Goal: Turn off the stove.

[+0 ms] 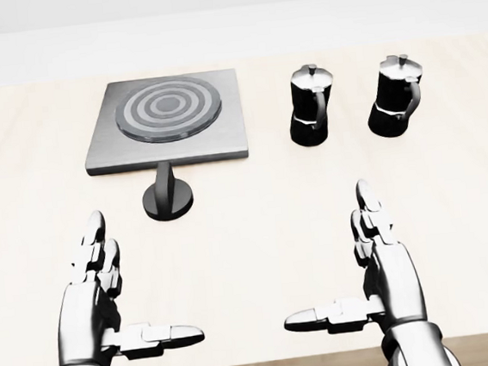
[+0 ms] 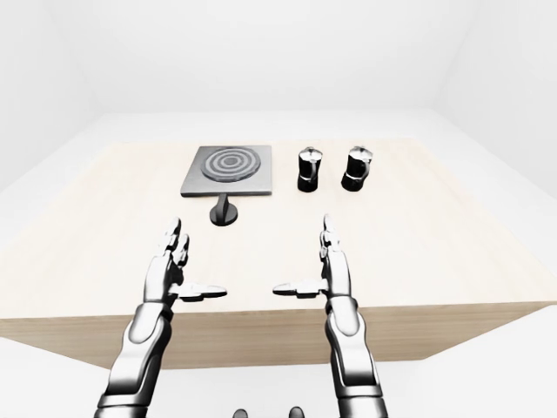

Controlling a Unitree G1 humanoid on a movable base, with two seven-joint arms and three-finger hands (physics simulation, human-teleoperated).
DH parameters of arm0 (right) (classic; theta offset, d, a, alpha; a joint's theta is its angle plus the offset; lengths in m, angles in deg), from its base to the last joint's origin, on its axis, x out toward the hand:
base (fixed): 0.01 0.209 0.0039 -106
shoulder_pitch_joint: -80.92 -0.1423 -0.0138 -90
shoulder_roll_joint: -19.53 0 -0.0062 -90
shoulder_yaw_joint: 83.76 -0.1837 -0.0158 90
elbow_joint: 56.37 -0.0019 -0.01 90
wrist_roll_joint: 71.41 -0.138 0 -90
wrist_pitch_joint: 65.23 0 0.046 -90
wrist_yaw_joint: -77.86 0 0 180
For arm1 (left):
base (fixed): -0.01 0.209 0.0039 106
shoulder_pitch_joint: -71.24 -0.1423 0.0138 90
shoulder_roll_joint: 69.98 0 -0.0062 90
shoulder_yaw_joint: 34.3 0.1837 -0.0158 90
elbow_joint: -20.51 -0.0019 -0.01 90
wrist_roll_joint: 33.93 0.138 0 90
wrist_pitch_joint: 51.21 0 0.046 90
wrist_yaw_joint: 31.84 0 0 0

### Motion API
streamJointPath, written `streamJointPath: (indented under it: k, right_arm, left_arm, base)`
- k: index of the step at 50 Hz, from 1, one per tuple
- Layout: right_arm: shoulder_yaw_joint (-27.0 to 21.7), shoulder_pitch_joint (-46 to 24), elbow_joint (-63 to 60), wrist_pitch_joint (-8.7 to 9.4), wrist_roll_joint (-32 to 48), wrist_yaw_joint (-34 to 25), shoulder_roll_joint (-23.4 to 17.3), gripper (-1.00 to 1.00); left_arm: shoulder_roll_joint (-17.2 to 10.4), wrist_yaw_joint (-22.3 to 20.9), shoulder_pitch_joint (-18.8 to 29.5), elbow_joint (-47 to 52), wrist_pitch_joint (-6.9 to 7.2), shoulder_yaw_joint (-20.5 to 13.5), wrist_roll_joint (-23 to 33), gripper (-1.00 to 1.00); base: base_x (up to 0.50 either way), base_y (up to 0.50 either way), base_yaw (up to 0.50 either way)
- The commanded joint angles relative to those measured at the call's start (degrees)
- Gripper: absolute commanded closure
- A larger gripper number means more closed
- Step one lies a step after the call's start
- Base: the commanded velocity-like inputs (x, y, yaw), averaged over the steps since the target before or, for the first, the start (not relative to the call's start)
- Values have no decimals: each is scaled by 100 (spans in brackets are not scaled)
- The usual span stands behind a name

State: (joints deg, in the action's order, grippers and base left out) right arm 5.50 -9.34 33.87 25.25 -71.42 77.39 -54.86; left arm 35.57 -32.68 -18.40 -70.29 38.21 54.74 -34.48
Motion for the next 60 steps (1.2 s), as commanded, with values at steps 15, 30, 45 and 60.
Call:
streamJointPath:
  k: [15, 30, 45, 60]
  right_arm:
    - [-63, -129, 141, 238, 173, -51, -76, -100]
    - [-61, -152, 195, 232, 181, -118, -73, -100]
    - [-80, -167, 231, 209, 157, -126, -77, -100]
    - [-102, -167, 274, 205, 109, -99, -73, -100]
  left_arm:
    - [-95, -54, 107, -355, -346, -129, 157, -100]
    - [-83, -26, 83, -437, -442, -110, 229, -100]
    - [-86, -8, 92, -429, -442, -110, 211, -100]
    - [-81, -7, 64, -374, -442, -102, 221, -100]
  base:
    - [0, 0, 0]
    - [0, 35, 0]
    - [0, 42, 0]
    - [0, 38, 0]
